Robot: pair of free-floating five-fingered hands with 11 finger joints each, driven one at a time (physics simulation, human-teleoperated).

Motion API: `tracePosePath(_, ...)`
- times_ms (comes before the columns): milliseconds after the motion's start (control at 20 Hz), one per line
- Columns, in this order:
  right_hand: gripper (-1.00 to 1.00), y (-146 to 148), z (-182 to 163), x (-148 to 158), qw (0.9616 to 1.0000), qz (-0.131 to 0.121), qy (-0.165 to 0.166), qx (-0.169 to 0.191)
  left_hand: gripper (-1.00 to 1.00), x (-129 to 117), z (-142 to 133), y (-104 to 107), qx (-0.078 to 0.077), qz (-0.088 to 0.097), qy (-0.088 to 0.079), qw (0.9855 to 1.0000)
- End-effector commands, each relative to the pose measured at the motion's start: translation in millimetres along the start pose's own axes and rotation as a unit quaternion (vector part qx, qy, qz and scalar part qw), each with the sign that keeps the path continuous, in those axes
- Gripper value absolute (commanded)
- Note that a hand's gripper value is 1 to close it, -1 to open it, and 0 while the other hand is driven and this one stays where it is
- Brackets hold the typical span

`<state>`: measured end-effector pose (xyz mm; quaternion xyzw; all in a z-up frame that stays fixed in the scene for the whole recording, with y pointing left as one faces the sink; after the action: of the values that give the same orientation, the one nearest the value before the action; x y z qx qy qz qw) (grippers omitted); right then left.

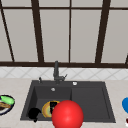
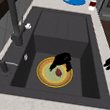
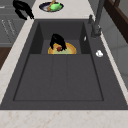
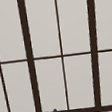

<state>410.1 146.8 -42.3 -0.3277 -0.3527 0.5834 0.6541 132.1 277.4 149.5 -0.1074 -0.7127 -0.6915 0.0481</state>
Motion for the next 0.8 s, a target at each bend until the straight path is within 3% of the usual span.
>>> tracePosePath(0, -1.00, 0.2, 0.0, 2.2, 1.0000, 0.000, 0.001, 0.005, 0.00, 0.0, 0.0, 0.0, 0.000, 0.000, 0.000, 1.0000)
tracePosePath(350, -1.00, 0.6, -1.4, 1.8, 1.0000, 0.005, 0.000, 0.005, 0.00, 0.0, 0.0, 0.0, 0.000, 0.000, 0.000, 1.0000)
tracePosePath(500, -1.00, -2.5, 8.7, -7.2, 0.9997, 0.005, -0.003, -0.022, 0.00, 0.0, 0.0, 0.0, 0.000, 0.000, 0.000, 1.0000)
tracePosePath(700, -1.00, -14.0, 13.6, -13.8, 0.9998, 0.004, -0.009, -0.017, 0.00, 0.0, 0.0, 0.0, 0.000, 0.000, 0.000, 1.0000)
tracePosePath(750, -1.00, -11.0, 14.2, -9.3, 1.0000, 0.002, -0.005, 0.001, 0.00, 0.0, 0.0, 0.0, 0.000, 0.000, 0.000, 1.0000)
